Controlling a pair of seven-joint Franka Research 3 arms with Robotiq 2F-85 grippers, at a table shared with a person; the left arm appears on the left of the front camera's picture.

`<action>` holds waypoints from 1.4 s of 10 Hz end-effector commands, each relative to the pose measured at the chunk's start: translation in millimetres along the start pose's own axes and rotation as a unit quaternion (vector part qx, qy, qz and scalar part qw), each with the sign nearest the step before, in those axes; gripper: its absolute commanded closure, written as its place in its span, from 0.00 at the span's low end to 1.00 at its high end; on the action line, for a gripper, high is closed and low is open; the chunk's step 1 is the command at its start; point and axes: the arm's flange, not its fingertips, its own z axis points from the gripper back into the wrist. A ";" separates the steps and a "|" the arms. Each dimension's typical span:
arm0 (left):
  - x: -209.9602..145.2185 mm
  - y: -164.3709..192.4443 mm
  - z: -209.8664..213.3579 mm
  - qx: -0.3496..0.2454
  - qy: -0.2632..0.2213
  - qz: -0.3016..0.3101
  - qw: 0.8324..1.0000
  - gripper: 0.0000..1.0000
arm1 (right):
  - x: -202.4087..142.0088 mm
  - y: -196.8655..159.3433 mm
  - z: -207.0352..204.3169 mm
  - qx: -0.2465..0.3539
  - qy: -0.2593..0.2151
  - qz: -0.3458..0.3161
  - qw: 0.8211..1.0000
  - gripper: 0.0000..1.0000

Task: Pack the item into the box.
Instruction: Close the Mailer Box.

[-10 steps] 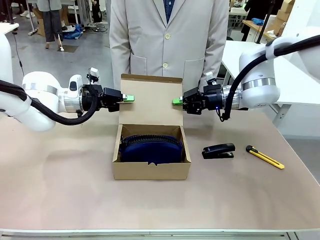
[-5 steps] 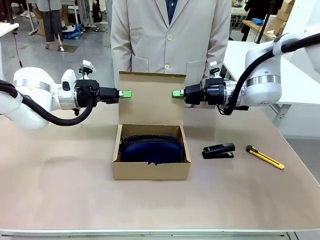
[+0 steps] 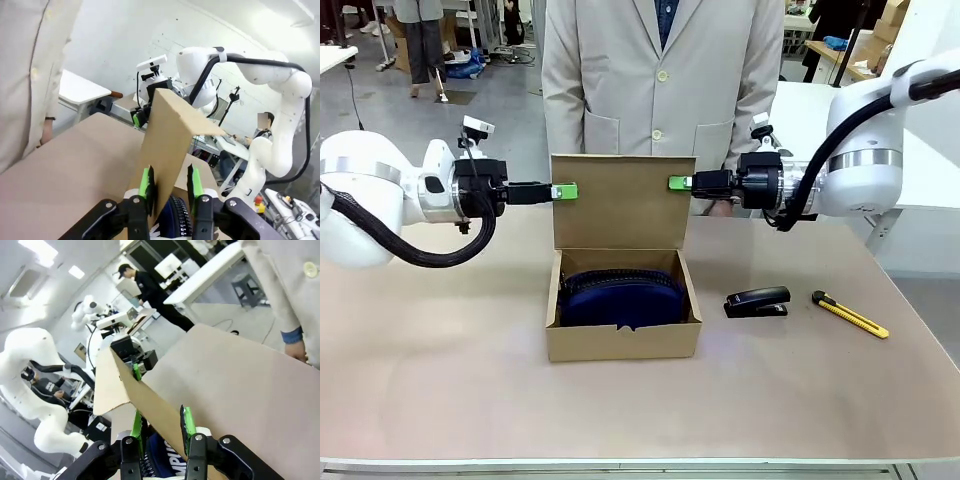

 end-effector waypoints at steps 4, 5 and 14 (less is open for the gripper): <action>-7.3 -11.9 -4.4 -0.008 0.009 -0.096 0.995 0.62 | -21.3 12.0 1.2 0.037 -0.011 0.094 0.995 0.61; -9.4 -16.2 -3.6 -0.004 0.017 -0.130 0.991 0.62 | -24.5 12.8 3.7 0.041 -0.014 0.119 0.992 0.61; -14.0 -14.3 -8.4 -0.054 0.046 -0.194 0.978 0.62 | -35.8 -1.5 -0.2 0.064 -0.008 0.160 0.985 0.61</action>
